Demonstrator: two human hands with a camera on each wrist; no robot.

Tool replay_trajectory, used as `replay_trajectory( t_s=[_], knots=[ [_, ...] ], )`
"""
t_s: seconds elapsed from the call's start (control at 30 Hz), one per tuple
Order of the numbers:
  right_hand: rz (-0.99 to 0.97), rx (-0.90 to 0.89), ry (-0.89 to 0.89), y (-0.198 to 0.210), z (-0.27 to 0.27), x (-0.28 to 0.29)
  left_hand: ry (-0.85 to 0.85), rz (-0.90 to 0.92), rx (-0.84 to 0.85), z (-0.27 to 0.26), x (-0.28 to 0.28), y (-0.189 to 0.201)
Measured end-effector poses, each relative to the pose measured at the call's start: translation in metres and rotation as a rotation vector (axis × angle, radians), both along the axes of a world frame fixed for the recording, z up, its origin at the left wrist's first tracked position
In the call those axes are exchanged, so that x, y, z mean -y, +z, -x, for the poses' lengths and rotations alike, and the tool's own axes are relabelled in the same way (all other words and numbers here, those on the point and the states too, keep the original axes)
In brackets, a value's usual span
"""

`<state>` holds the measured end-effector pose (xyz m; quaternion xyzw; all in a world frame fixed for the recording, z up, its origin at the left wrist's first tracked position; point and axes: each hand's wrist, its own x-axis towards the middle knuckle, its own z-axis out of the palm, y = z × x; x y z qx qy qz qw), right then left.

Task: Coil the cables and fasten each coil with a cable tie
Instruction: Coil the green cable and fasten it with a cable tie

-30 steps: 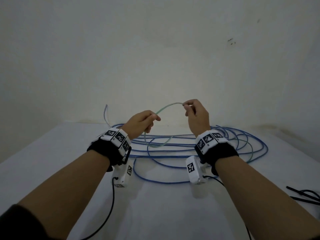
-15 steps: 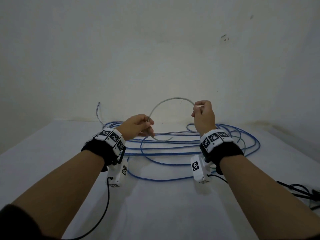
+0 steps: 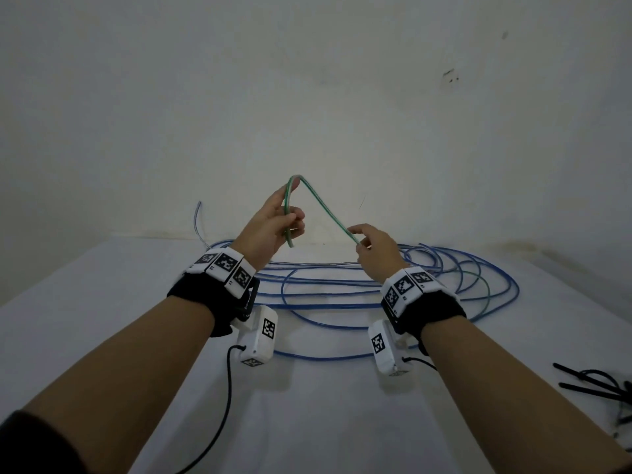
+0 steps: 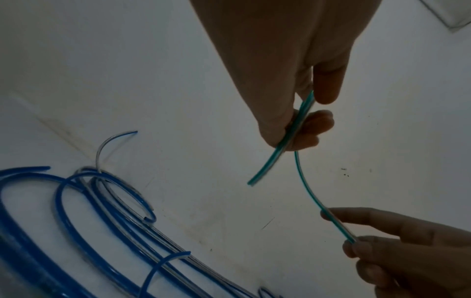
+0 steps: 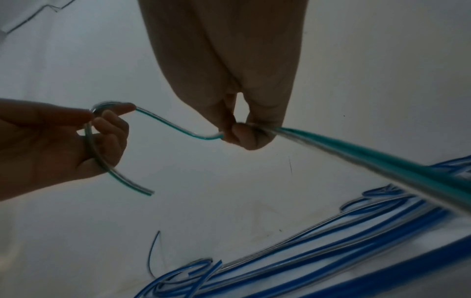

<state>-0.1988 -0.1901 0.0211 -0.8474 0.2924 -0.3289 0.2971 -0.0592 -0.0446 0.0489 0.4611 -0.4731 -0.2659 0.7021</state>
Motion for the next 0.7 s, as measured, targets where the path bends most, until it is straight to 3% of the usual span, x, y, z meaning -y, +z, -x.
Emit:
replay_trajectory(
  t_s=[0.1, 0.27, 0.43, 0.6, 0.7],
  knots=[
    [-0.044, 0.007, 0.027, -0.002, -0.004, -0.005, 0.122, 0.018, 0.134, -0.001, -0.005, -0.003],
    [-0.206, 0.068, -0.013, -0.01, -0.01, -0.014, 0.305, 0.055, 0.146, -0.006, -0.008, -0.003],
    [-0.05, -0.121, 0.073, -0.012, -0.015, -0.021, 0.264, -0.01, 0.066, -0.019, -0.007, -0.005],
    [-0.012, -0.169, 0.228, -0.009, -0.014, -0.032, 0.387, 0.013, 0.235, -0.022, -0.011, -0.009],
    [0.131, -0.219, 0.294, -0.006, -0.013, -0.035, 0.496, -0.051, 0.378, -0.03, -0.01, -0.015]
  ],
)
